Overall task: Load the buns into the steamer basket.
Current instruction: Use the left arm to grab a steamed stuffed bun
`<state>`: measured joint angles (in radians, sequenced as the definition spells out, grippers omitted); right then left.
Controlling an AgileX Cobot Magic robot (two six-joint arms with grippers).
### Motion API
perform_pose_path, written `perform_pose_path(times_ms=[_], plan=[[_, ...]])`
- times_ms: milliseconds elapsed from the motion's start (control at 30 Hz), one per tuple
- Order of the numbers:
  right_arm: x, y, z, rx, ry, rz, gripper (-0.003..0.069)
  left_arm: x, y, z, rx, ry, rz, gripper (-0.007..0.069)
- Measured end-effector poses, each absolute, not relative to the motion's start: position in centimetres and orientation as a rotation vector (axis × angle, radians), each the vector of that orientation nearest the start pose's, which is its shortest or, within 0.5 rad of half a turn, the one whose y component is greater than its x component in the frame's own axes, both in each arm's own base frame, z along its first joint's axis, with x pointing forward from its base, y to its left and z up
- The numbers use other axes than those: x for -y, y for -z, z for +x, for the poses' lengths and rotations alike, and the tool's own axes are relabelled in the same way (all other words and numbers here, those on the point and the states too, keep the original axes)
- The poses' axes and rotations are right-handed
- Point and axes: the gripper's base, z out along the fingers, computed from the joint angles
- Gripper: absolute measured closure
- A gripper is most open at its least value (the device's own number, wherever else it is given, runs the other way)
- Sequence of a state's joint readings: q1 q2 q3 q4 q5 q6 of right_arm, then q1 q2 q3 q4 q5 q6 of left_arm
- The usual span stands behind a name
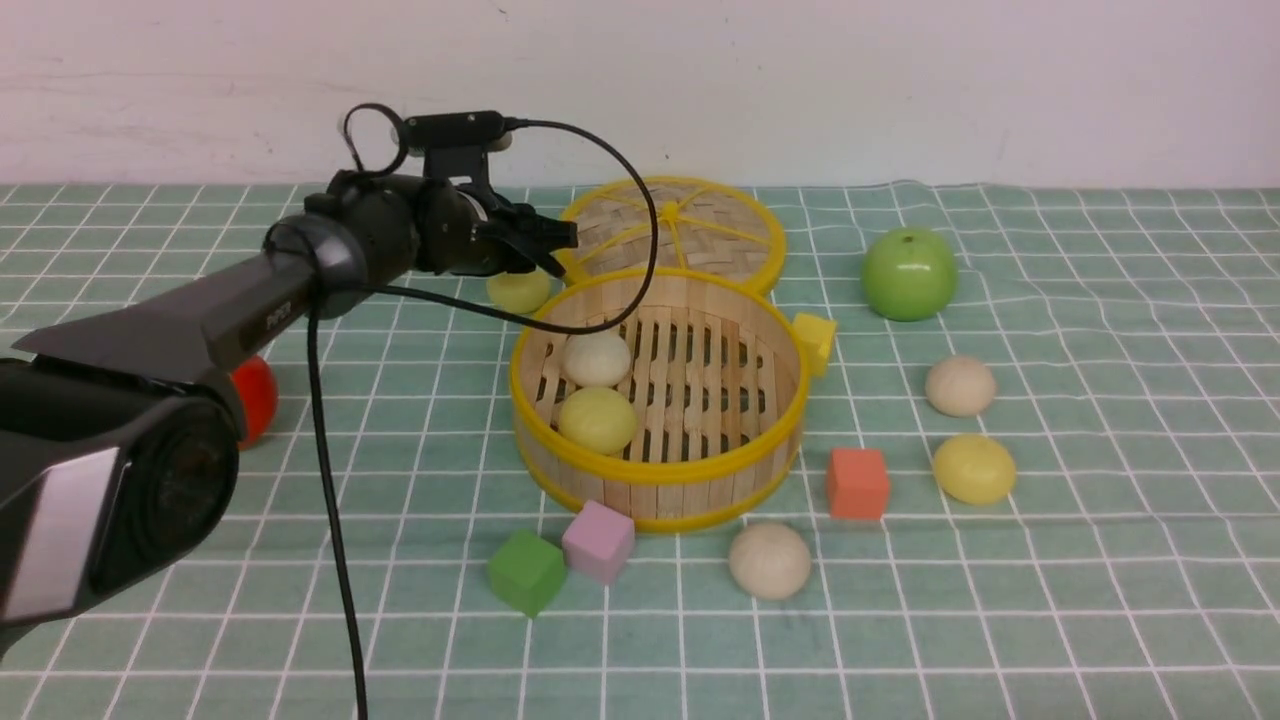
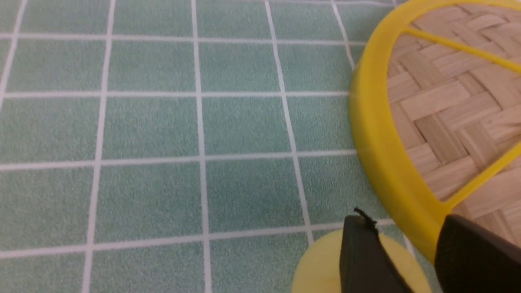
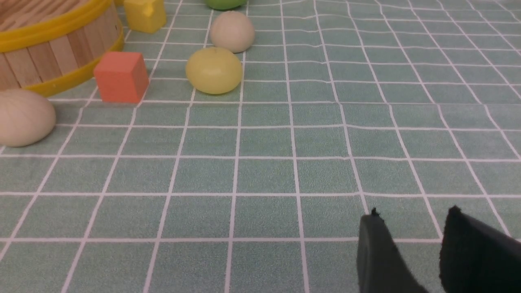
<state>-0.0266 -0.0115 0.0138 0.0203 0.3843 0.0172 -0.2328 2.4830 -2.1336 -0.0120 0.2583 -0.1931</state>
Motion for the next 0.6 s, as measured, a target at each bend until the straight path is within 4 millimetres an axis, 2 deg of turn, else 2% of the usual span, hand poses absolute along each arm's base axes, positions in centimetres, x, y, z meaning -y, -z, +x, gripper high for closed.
perform_pose_path(times_ms=[267,400,533,567,600], plan=[[0.1,-17.5,5.2,-1.869,-0.014,0.053,0.0419,13.3,-15.5,56.2,-2.112,0.256,0.042,0.0365],[0.1,-17.5,5.2,-1.869,-0.014,0.053,0.0419,13.3,-15.2,56.3,-2.104,0.257,0.042,0.0381],[0.1,-17.5,5.2,-1.869,-0.014,0.053,0.0419,13.4,-15.1,56.3,-2.102,0.257,0.042,0.0447],[0.1,-17.5,5.2,-1.869,-0.014,0.053,0.0419,13.4,-15.1,56.3,-2.102,0.257,0.042,0.0494],[0.1,-17.5,5.2,-1.869,-0.014,0.053,0.0419,13.4,-15.1,56.3,-2.102,0.257,0.042,0.0508]])
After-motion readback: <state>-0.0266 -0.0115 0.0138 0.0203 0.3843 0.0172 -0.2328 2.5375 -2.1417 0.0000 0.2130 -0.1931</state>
